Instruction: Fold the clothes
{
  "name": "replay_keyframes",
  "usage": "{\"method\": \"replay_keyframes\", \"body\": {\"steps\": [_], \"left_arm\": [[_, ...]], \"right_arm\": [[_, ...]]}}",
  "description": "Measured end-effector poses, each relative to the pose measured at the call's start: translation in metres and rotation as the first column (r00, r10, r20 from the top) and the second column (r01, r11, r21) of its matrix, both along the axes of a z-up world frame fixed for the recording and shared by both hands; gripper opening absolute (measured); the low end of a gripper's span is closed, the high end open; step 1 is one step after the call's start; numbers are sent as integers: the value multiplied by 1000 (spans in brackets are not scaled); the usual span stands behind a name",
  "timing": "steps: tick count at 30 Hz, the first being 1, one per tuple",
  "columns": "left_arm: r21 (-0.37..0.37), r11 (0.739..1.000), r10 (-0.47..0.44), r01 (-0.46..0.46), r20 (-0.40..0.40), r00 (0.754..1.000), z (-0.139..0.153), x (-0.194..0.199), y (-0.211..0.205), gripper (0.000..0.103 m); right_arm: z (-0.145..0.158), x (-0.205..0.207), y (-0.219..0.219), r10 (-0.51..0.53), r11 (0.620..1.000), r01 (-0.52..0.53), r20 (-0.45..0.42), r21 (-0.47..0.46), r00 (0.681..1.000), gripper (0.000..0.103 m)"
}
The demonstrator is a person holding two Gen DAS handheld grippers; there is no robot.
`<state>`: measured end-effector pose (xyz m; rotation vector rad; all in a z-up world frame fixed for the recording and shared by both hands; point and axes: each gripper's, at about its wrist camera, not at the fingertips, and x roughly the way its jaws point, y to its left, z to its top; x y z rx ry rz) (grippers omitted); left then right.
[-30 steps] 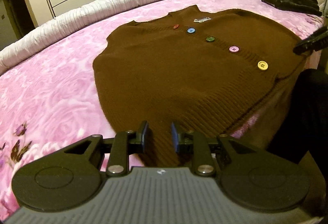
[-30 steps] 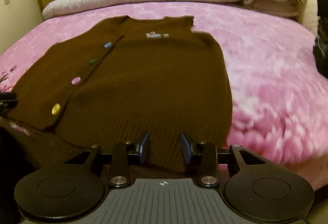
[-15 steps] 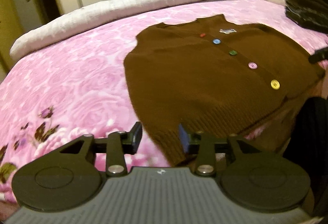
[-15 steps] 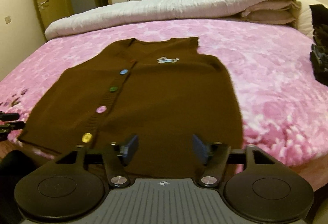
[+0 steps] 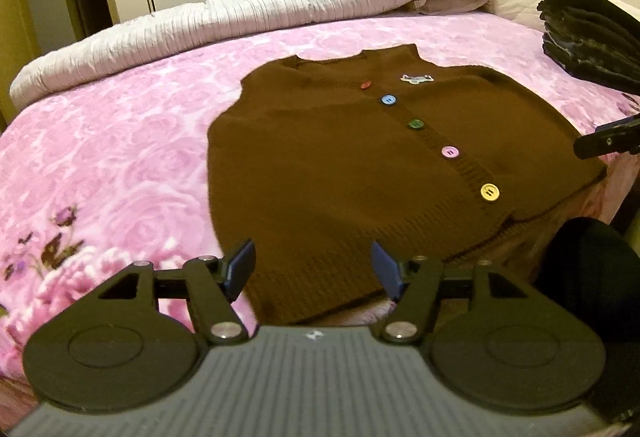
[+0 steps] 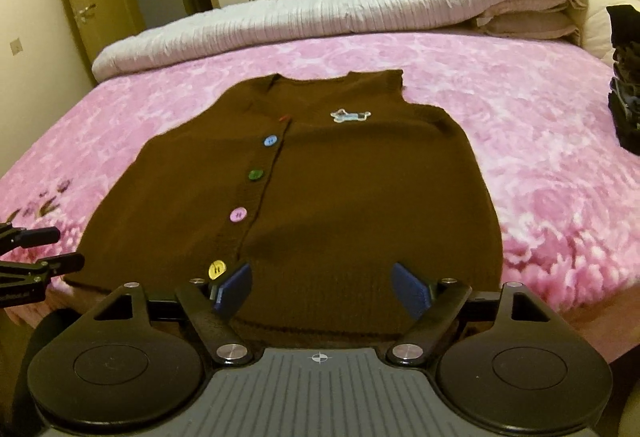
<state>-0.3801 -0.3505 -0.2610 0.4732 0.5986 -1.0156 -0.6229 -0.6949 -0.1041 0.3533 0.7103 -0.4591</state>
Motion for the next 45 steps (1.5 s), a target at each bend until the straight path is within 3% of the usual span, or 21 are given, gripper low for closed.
{"method": "replay_keyframes", "body": {"steps": [6, 13, 20, 22, 24, 28, 31, 32, 38, 41, 44, 45], "left_arm": [[0, 999, -35, 35, -5, 999, 0, -5, -6, 60], [5, 998, -66, 65, 98, 993, 20, 34, -32, 60], [-8, 995, -102, 104, 132, 986, 21, 116, -95, 60], [5, 991, -134, 135, 146, 980, 17, 135, -120, 58], [20, 986, -167, 166, 161, 973, 12, 152, -144, 57], [36, 979, -203, 200, 189, 961, 0, 187, -190, 55], [38, 975, -222, 219, 190, 956, -13, 208, -218, 55], [37, 974, -227, 224, 187, 956, -18, 213, -223, 55], [46, 967, -256, 252, 165, 953, -44, 228, -241, 55], [50, 964, -264, 260, 154, 952, -53, 230, -244, 55], [45, 961, -277, 273, 154, 948, -54, 231, -247, 55], [43, 959, -282, 279, 155, 947, -53, 231, -248, 55]], "right_arm": [[-1, -2, 2, -3, 1000, 3, 7, 16, 1000, 81], [16, 40, -14, 88, 996, -87, 62, -29, 994, 81], [21, 157, -63, 254, 964, -243, 106, -108, 961, 81], [13, 199, -81, 299, 951, -289, 92, -110, 950, 72], [2, 243, -99, 332, 941, -325, 69, -96, 941, 44], [-21, 323, -137, 373, 927, -371, 52, -45, 926, 43], [-39, 375, -171, 361, 928, -367, 89, 66, 928, 43], [-43, 386, -185, 348, 926, -359, 102, 119, 932, 43], [-77, 453, -213, 354, 908, -359, 64, 214, 933, 44], [-87, 458, -212, 358, 904, -368, 88, 218, 930, 44], [-87, 457, -208, 382, 892, -398, 113, 217, 917, 0], [-84, 456, -207, 386, 889, -403, 118, 217, 915, 0]]}}
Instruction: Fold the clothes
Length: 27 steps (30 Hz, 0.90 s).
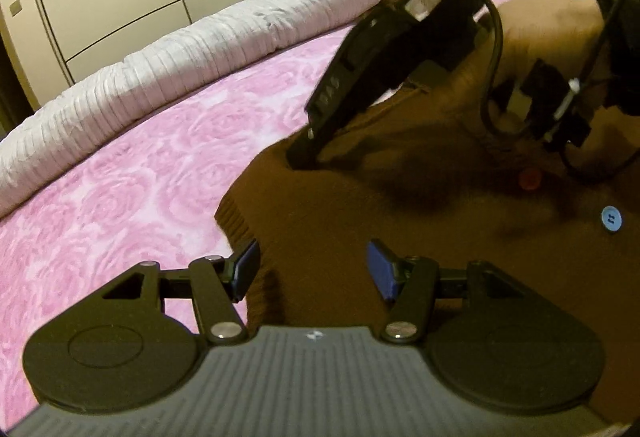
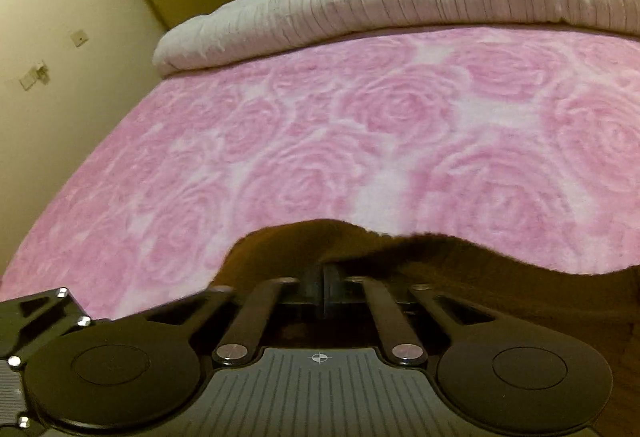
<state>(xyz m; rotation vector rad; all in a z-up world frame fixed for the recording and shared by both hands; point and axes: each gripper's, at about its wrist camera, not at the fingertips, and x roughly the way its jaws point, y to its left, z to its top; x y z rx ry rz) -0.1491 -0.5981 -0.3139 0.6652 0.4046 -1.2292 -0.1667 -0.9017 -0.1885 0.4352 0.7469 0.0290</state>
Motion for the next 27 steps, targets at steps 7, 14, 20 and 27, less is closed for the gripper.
{"method": "replay_keyframes", "body": {"steps": [7, 14, 20, 27], "left_arm": [[32, 998, -52, 52, -5, 999, -2, 2, -27, 55], [51, 998, -41, 42, -19, 999, -2, 5, -28, 55], [46, 999, 18, -16, -57, 998, 14, -11, 0, 55], [13, 996, 87, -87, -75, 993, 45, -75, 68, 60]], "right_arm": [[22, 3, -16, -39, 984, 40, 13, -171, 999, 1], [25, -26, -15, -83, 982, 85, 17, -171, 996, 11], [41, -93, 19, -86, 982, 83, -10, -172, 996, 54], [70, -216, 70, -209, 969, 207, 2, -137, 978, 83]]}}
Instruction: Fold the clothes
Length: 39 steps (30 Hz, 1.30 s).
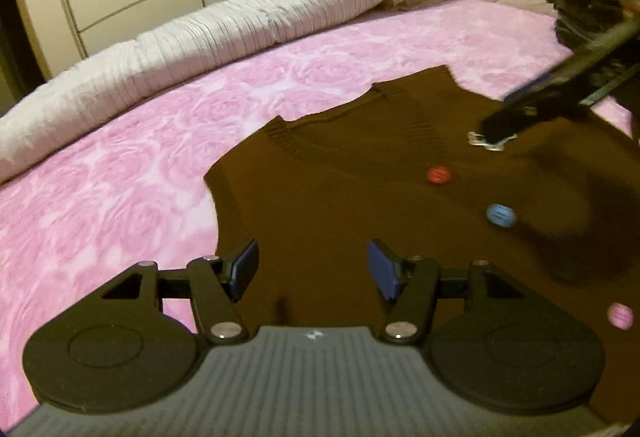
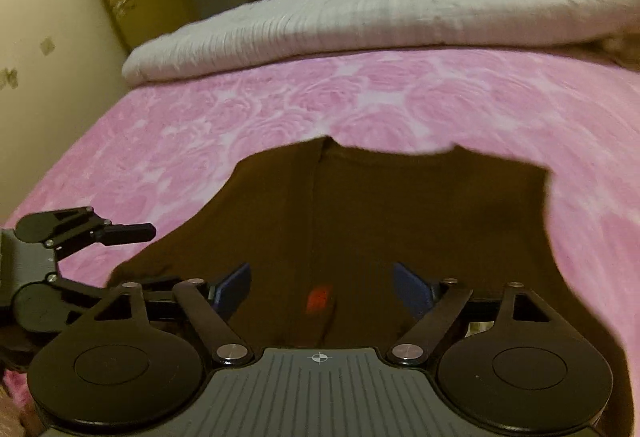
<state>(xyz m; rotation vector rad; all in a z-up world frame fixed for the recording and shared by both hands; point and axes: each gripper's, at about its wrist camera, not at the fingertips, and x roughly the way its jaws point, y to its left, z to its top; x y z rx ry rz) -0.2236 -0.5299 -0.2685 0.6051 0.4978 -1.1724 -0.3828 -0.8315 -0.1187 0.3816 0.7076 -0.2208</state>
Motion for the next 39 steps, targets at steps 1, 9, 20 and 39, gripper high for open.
{"method": "replay_keyframes", "body": {"steps": [1, 9, 20, 39], "left_arm": [[-11, 1000, 16, -16, -6, 1000, 4, -10, 12, 61], [-56, 987, 147, -152, -81, 986, 18, -85, 109, 77], [-29, 975, 215, -219, -94, 972, 19, -155, 179, 87], [-9, 986, 163, -164, -73, 984, 16, -178, 173, 87]], "right_arm": [[5, -20, 10, -14, 1000, 14, 10, -3, 1000, 83], [17, -154, 93, -87, 996, 88, 26, -30, 996, 86], [15, -259, 134, -243, 962, 230, -80, -147, 967, 91], [-1, -263, 144, -240, 968, 228, -121, -100, 963, 92]]}}
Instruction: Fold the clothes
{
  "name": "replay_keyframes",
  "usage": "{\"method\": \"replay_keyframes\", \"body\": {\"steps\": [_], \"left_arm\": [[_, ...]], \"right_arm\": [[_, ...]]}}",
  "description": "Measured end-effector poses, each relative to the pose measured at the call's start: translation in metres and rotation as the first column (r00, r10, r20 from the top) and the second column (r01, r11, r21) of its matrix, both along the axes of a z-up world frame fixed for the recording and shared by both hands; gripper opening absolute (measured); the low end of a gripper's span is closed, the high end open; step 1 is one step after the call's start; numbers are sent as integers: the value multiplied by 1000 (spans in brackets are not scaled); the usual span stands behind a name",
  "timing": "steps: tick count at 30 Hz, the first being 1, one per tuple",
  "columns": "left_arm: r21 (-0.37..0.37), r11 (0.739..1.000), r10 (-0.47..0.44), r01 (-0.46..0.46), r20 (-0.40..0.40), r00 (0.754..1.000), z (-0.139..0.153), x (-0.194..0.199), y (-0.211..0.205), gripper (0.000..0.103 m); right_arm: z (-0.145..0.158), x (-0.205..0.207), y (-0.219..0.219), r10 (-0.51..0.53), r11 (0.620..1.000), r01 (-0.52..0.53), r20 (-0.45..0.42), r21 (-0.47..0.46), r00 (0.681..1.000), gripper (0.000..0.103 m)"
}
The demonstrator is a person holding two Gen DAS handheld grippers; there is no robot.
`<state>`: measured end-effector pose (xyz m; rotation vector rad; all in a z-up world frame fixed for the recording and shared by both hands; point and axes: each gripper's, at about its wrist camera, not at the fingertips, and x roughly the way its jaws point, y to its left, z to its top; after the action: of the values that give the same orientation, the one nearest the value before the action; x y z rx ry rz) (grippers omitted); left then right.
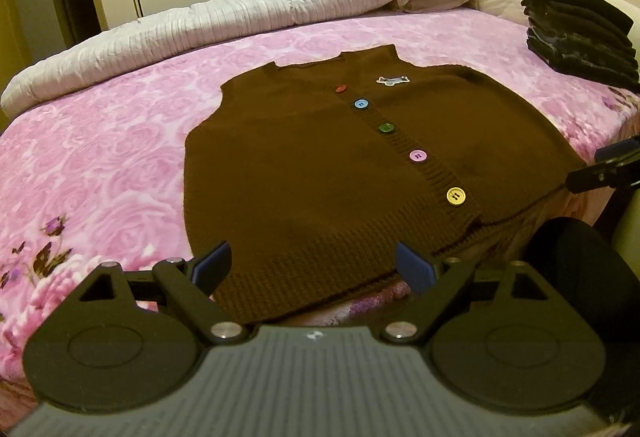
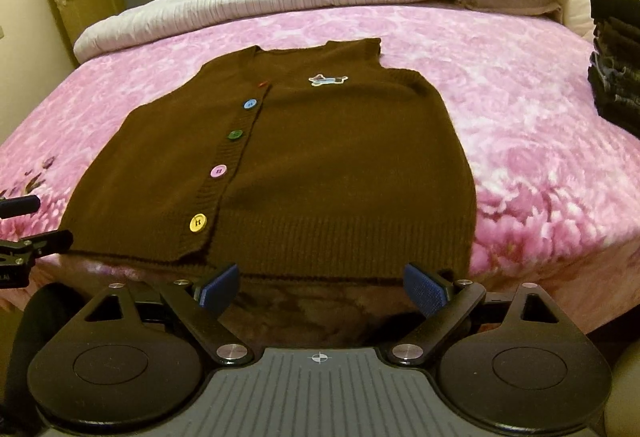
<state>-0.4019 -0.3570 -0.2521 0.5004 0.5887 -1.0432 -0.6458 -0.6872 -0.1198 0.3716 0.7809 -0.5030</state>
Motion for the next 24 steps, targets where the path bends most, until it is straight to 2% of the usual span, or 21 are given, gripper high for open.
{"method": "replay_keyframes", "body": {"steps": [11, 16, 18, 21, 24], "left_arm": [[13, 1000, -7, 7, -1, 1000, -3, 1, -6, 87], [13, 1000, 2, -2, 0, 1000, -3, 9, -3, 87], [16, 1000, 3, -3, 12, 1000, -2, 15, 2, 87], [44, 999, 0, -4, 75, 997, 0, 29, 14, 87], [64, 997, 25, -33, 125, 992, 4, 49, 29, 87]], "right_arm": [[-2, 2, -3, -8, 1000, 8, -4, 3, 1000, 92], [1, 5, 0, 6, 1000, -5, 21, -22, 1000, 92], [4, 10, 4, 34, 998, -32, 45, -46, 998, 92], [10, 24, 18, 104, 990, -96, 77, -103, 992, 92], [14, 50, 39, 231, 964, -217, 78, -157, 970, 91]]}}
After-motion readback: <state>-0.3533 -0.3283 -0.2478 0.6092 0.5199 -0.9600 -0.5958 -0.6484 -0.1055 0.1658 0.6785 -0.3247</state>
